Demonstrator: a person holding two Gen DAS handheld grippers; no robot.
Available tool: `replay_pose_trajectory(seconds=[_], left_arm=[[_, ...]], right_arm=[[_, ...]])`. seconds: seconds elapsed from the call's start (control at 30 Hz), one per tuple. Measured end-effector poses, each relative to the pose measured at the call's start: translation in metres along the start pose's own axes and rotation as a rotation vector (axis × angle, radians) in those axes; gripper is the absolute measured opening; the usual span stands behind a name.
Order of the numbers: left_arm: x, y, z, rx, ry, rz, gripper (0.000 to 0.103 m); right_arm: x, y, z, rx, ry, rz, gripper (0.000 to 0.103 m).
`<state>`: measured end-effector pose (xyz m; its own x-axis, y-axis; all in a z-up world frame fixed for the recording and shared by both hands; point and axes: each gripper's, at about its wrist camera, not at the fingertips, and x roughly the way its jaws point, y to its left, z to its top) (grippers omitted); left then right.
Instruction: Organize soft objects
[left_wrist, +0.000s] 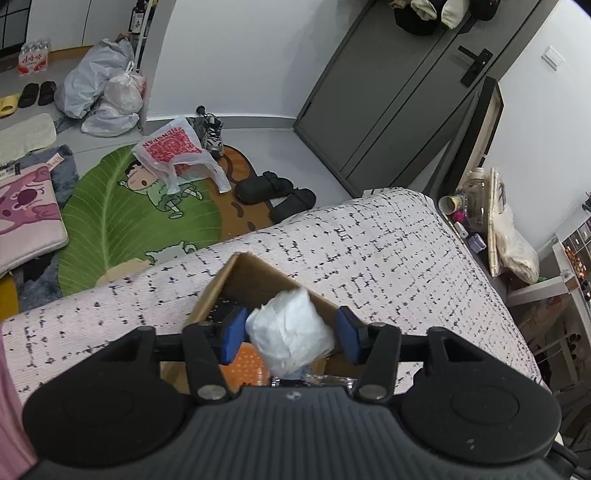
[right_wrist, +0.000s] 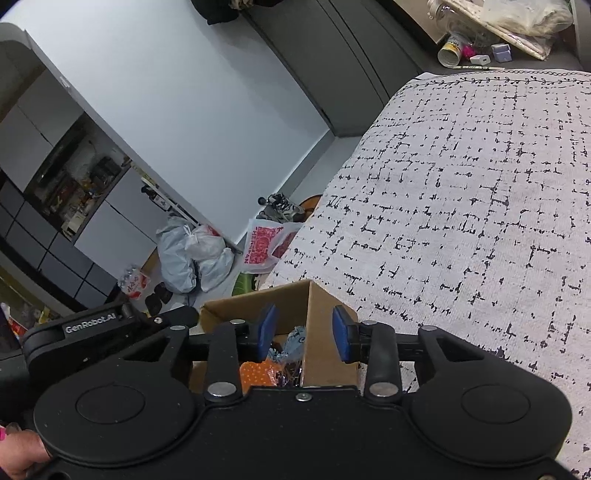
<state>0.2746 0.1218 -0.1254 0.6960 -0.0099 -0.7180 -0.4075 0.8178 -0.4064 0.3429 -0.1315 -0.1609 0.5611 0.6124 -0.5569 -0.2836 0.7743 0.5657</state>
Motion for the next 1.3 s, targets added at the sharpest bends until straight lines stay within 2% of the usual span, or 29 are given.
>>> replay_pose_trajectory(seconds=[0.07, 0.13, 0.4, 0.6, 0.77, 0.93, 1.07, 1.3], left_arm=[[0.0, -0.002, 0.0, -0.011, 0.004, 0.012, 0.067], [-0.001, -0.003, 0.0, -0.007, 0.003, 0.037, 0.071], [-0.016, -0.01, -0.008, 0.018, -0.022, 0.059, 0.073], [-0.022, -0.019, -0.017, 0.058, -0.014, 0.083, 0.074], [-0.036, -0.033, -0.031, 0.114, -0.018, 0.084, 0.081], [-0.052, -0.049, -0.045, 0.158, -0.011, 0.07, 0.082], [-0.071, -0.061, -0.053, 0.179, -0.009, 0.053, 0.084], [-0.107, -0.073, -0.061, 0.225, -0.028, 0.027, 0.089]], right_arm=[[-0.003, -0.002, 0.002, 0.006, -0.008, 0.002, 0.039], [-0.007, -0.004, 0.003, 0.015, -0.014, 0.007, 0.042], [-0.017, -0.005, 0.004, 0.016, -0.011, 0.026, 0.043], [-0.03, -0.001, 0.002, -0.016, -0.006, 0.022, 0.052], [-0.05, -0.01, -0.006, -0.021, -0.018, -0.022, 0.055], [-0.08, -0.018, -0.014, -0.02, -0.052, -0.097, 0.072], [-0.103, -0.023, -0.015, -0.004, -0.083, -0.126, 0.079], [-0.144, -0.018, -0.024, -0.053, -0.11, -0.176, 0.095]])
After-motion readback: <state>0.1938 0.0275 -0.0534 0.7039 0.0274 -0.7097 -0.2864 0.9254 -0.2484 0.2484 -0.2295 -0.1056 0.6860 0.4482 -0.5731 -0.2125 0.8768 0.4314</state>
